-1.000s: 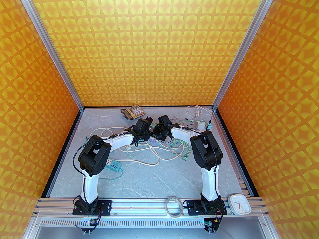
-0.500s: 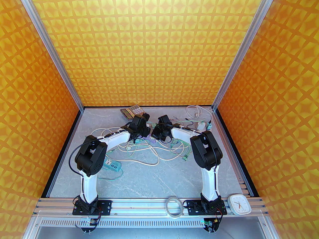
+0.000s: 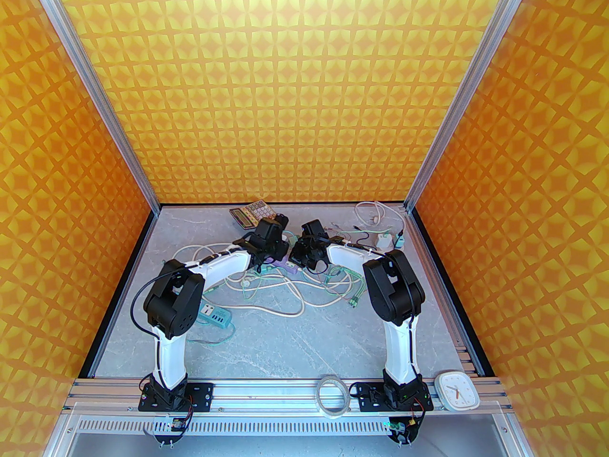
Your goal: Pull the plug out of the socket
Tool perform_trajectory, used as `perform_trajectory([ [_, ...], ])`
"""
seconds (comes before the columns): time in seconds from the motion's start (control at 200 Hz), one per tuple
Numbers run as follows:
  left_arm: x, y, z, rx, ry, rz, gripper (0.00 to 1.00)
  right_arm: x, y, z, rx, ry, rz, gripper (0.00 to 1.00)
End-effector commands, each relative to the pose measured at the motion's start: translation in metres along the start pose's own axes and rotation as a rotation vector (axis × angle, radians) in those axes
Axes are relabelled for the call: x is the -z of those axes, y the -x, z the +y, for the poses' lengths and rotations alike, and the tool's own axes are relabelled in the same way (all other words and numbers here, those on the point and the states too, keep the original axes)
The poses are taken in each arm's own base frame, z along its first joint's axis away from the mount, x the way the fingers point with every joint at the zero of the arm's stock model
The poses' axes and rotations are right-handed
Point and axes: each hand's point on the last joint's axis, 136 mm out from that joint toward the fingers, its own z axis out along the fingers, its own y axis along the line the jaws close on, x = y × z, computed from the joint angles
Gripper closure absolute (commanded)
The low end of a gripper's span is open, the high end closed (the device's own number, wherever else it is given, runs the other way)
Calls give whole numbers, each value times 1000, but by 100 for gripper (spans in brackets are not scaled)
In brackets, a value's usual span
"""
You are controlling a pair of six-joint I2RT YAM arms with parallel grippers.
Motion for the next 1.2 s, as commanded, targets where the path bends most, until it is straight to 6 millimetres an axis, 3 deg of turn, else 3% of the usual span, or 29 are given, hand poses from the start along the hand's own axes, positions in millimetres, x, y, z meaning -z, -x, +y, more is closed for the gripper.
perform_trajectory([
  [0.0, 27, 41, 31, 76, 49, -94, 92, 4, -11, -35, 11, -150, 25, 100],
  [0.145, 26, 36, 61, 150, 86, -85, 92, 21, -3, -14, 75, -101, -4, 97],
  [0.335, 18, 26, 96, 239, 114, -69, 92, 39, -1, 17, 168, -15, -35, 78],
  [0.415, 11, 24, 103, 266, 102, -62, 92, 46, -4, 29, 198, 7, -43, 74],
  [0.56, -13, 8, 106, 249, 110, 7, 91, 57, -8, 43, 225, 35, -56, 72],
  [0.575, -13, 17, 106, 248, 109, -7, 91, 59, -9, 44, 226, 36, -57, 72],
  [0.635, -23, 10, 107, 255, 112, 18, 91, 65, -10, 48, 233, 45, -67, 71],
  [0.99, -59, -16, 105, 276, 114, 118, 86, 101, -13, 46, 262, 25, -136, 62],
  [1.065, -59, -17, 104, 277, 114, 122, 79, 109, -13, 45, 271, 19, -152, 60],
  [1.195, -56, -16, 103, 279, 114, 128, 59, 119, -14, 43, 283, 4, -177, 57],
])
